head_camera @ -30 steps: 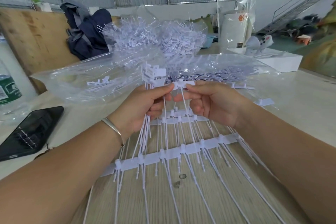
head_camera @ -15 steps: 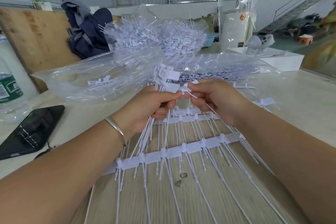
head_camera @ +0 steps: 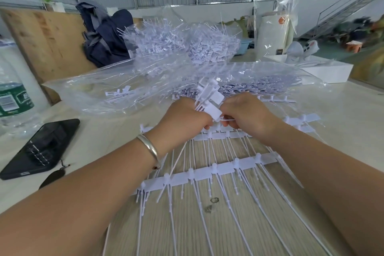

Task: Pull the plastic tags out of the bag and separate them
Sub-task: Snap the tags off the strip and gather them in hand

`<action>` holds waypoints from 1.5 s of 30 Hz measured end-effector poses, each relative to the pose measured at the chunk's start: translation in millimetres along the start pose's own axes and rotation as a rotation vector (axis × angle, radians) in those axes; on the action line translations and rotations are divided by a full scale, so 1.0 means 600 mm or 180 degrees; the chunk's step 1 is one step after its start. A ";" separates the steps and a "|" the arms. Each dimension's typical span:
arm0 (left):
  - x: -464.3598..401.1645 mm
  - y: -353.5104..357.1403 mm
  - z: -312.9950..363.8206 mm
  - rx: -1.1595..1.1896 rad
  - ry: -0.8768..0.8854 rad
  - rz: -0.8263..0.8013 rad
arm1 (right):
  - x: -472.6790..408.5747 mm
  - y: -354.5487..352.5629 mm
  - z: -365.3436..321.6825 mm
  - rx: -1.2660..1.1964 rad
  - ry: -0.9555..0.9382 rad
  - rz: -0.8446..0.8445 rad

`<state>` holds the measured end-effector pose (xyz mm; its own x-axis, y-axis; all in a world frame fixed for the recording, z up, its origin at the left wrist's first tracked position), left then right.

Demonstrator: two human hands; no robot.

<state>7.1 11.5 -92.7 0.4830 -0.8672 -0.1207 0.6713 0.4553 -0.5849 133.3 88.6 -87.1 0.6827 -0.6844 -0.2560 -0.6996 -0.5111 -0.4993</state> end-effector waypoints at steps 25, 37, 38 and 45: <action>0.007 0.004 -0.003 0.2672 -0.0642 -0.1233 | -0.005 -0.016 0.015 -0.1496 0.0062 0.0512; 0.007 -0.004 -0.013 0.1948 -0.0419 -0.0841 | -0.007 -0.017 0.013 -0.2479 0.0156 0.0131; 0.008 -0.003 -0.010 0.2103 -0.0428 -0.0941 | -0.007 -0.016 0.011 -0.2539 0.0128 0.0054; 0.005 -0.007 0.000 0.2451 -0.0226 -0.1172 | -0.002 -0.004 0.008 -0.1869 -0.0039 -0.0142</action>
<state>5.4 7.0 -90.6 0.1760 -0.9837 0.0356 0.9746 0.1793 0.1339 135.2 93.5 -89.6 0.7141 -0.6513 -0.2567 -0.6674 -0.7440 0.0311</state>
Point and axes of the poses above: each hand's wrist, its own x-axis away from the middle knuckle, its own y-axis out of the palm, z = x × y, the point moved 3 cm from there along -x, towards the middle knuckle, and after that the axes turned 4 degrees about -y, right-handed, at the moved point
